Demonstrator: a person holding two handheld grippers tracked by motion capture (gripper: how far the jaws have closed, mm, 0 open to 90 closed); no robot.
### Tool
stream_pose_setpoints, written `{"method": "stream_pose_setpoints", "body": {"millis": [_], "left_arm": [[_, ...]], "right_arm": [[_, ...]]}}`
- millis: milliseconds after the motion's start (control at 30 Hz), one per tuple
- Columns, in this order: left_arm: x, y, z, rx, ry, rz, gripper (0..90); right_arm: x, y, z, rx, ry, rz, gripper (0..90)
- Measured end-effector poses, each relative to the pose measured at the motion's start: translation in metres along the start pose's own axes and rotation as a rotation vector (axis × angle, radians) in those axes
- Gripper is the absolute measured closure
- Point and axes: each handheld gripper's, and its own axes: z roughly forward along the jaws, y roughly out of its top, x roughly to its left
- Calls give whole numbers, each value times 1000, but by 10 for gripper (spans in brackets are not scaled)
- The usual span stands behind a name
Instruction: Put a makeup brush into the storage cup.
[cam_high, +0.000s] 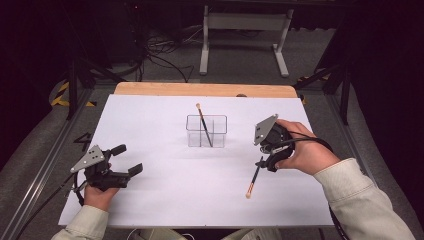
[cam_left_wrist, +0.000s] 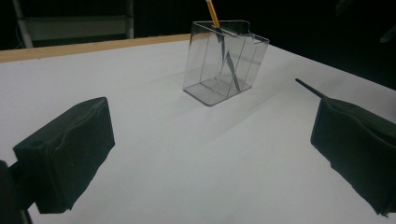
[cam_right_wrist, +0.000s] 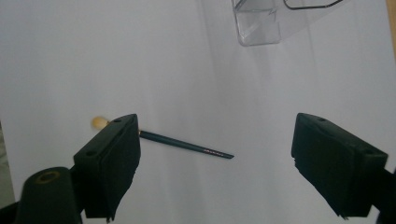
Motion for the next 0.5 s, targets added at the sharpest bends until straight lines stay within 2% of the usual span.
{"method": "stream_pose_setpoints", "body": {"millis": [167,500], "left_arm": [[0,0,-2,-3,3,2,1],[0,-1,-5,-3,9,-3,1]], "right_arm": [[0,2,6,32,19,-41,164],[-1,1,23,79,65,-67,154]]}}
